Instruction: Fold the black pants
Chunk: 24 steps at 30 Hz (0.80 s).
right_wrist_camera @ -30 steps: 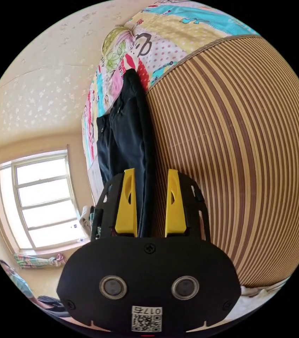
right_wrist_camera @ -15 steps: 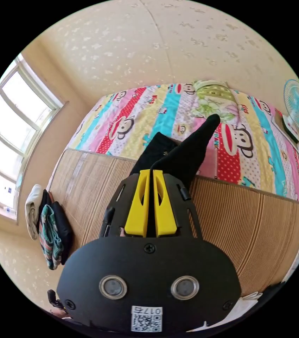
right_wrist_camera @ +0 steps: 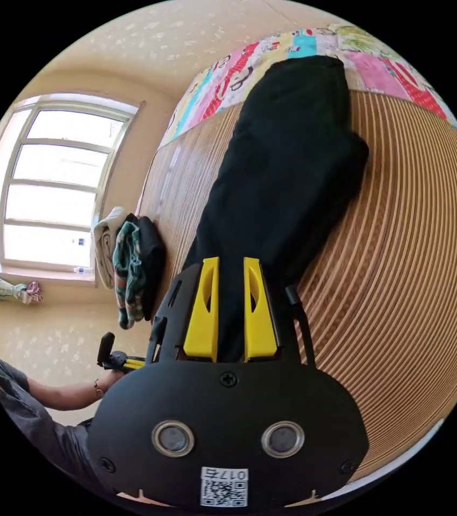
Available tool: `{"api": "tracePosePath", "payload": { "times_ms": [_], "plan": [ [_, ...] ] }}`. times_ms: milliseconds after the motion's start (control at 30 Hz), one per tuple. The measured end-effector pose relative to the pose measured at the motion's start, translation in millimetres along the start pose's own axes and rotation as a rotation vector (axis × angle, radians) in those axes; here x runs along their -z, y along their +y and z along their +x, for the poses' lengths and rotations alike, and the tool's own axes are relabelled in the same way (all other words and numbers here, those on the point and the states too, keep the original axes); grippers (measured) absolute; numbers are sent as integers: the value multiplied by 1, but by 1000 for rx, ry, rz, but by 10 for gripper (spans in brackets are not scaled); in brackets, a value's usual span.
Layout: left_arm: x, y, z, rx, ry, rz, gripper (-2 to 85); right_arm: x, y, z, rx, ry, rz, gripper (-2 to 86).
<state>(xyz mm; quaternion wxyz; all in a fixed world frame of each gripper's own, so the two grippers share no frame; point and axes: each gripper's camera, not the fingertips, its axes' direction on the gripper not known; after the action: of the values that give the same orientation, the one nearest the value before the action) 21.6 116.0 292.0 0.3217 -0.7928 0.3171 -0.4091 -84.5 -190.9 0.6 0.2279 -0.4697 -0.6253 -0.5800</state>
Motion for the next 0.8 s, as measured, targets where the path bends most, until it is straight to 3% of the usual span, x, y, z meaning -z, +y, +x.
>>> {"api": "tracePosePath", "payload": {
  "times_ms": [100,267,467,567,633,667,800],
  "plan": [
    [2,-8,14,-56,-49,-59,37,-13,43,30,-151,-97,53,92],
    [9,-20,24,-106,-34,-117,36,-15,22,62,-264,-237,249,94],
    [19,-31,22,-108,24,-154,29,-13,-25,94,-308,-254,184,44],
    [33,-29,31,-184,219,-146,20,25,-13,68,-169,-271,293,39],
    [46,-21,40,-253,426,-112,16,49,3,65,-178,-244,387,38],
    [47,-20,41,-252,426,-118,16,58,10,73,-219,-224,410,39],
    [35,-17,34,-144,326,-132,22,23,4,104,-243,-221,198,55]
  ]
}}
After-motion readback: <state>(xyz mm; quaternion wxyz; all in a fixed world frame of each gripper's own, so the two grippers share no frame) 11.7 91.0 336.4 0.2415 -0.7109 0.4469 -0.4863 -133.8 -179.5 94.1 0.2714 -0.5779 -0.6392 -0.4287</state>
